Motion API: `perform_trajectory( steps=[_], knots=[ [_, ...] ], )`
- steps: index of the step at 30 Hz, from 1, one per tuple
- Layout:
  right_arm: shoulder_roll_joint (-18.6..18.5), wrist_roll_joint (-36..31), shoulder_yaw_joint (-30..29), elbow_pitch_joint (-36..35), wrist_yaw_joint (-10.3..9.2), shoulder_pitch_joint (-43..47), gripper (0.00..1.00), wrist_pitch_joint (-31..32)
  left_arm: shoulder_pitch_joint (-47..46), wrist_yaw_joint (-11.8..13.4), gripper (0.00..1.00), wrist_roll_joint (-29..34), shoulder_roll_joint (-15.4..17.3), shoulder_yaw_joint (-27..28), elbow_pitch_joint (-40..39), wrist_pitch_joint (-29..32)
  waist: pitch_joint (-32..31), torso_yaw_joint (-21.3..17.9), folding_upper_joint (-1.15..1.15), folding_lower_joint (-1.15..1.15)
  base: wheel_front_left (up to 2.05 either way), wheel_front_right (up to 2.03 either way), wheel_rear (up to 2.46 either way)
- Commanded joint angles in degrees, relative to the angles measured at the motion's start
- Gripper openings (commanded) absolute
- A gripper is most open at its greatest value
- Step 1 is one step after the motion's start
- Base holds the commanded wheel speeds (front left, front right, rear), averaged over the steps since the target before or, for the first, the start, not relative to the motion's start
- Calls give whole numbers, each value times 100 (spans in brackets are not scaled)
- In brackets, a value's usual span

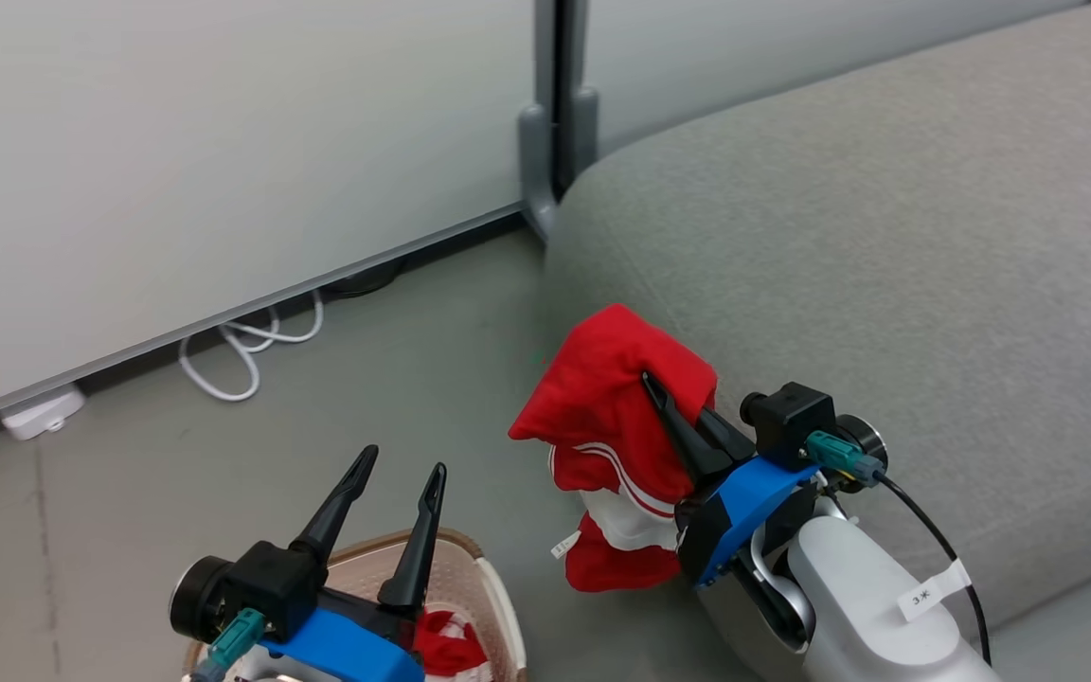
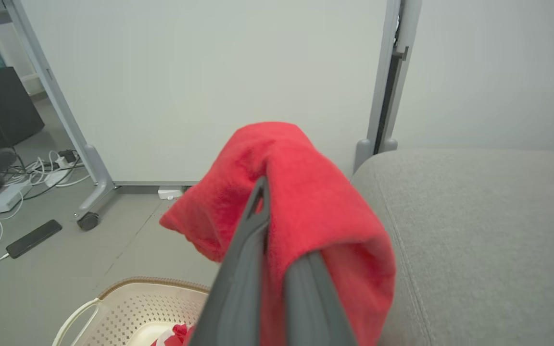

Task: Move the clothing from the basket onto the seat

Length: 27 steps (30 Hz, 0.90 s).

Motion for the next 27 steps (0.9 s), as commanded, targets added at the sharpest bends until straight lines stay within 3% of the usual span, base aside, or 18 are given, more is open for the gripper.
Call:
perform_trajectory(
  steps=[1, 14, 27],
  knots=[
    [-12, 9, -32, -46, 3, 55, 0, -28, -26, -20, 100, 35, 1, 51, 8, -27, 80, -294, 0, 0, 0, 0, 0],
    [-9, -450, -485, -457, 3, 311, 0, -29, -67, -123, 100, 233, -20, 200, -80, -27, 276, -1098, 0, 0, 0, 0, 0],
    [-9, -754, -846, -846, 3, 560, 0, 117, -284, -168, 100, 190, 36, -4, 7, -27, 420, -1147, 0, 0, 0, 0, 0]
  ],
)
